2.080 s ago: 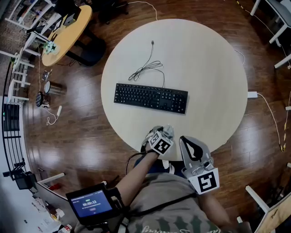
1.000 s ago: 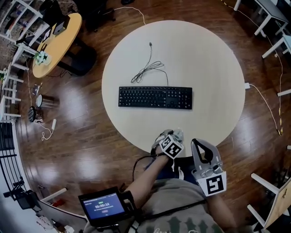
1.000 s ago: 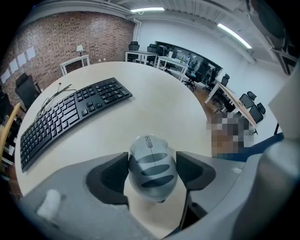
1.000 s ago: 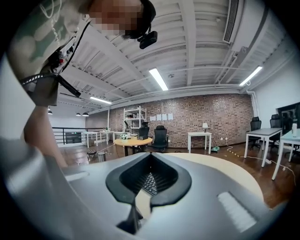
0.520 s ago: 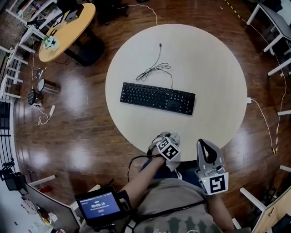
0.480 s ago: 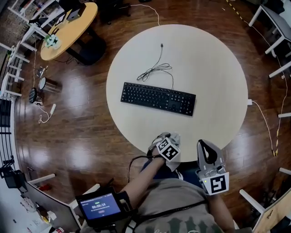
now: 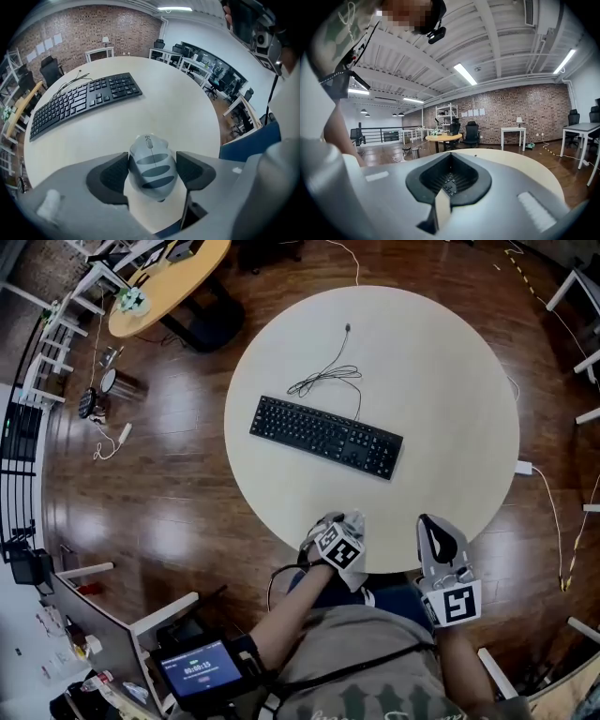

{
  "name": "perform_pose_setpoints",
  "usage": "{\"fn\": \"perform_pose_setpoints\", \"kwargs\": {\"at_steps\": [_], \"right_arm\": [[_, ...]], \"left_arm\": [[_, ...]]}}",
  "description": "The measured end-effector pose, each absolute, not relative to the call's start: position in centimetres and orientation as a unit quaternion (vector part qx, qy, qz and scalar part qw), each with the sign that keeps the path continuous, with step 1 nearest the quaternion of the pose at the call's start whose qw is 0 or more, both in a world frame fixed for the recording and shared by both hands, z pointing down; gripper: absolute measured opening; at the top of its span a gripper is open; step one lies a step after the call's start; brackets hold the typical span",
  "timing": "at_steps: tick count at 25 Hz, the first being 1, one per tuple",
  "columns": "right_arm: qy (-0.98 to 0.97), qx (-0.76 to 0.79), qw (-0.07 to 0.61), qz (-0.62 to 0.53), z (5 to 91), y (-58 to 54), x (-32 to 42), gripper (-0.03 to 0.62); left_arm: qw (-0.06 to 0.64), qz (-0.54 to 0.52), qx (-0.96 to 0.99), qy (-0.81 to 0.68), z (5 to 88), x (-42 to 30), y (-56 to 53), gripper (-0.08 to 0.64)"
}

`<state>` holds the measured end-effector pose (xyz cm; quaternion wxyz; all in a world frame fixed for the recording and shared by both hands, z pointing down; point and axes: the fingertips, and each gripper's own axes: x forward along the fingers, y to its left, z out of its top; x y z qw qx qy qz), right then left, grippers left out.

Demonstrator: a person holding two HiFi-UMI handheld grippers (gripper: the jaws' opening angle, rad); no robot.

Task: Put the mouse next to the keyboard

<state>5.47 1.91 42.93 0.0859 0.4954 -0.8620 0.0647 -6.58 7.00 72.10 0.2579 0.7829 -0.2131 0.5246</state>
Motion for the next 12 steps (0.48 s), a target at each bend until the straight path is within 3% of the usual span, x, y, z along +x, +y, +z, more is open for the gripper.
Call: {"fn": "perform_pose_setpoints", "kwargs": {"at_steps": [12], "right_arm": [[-0.878, 0.467, 0.074, 0.075, 43.4, 2.5, 7.0, 0.005]], "left_arm": [[0.271, 0.527, 0.772, -0.231, 72.1, -3.8, 8.5, 0.331]]}}
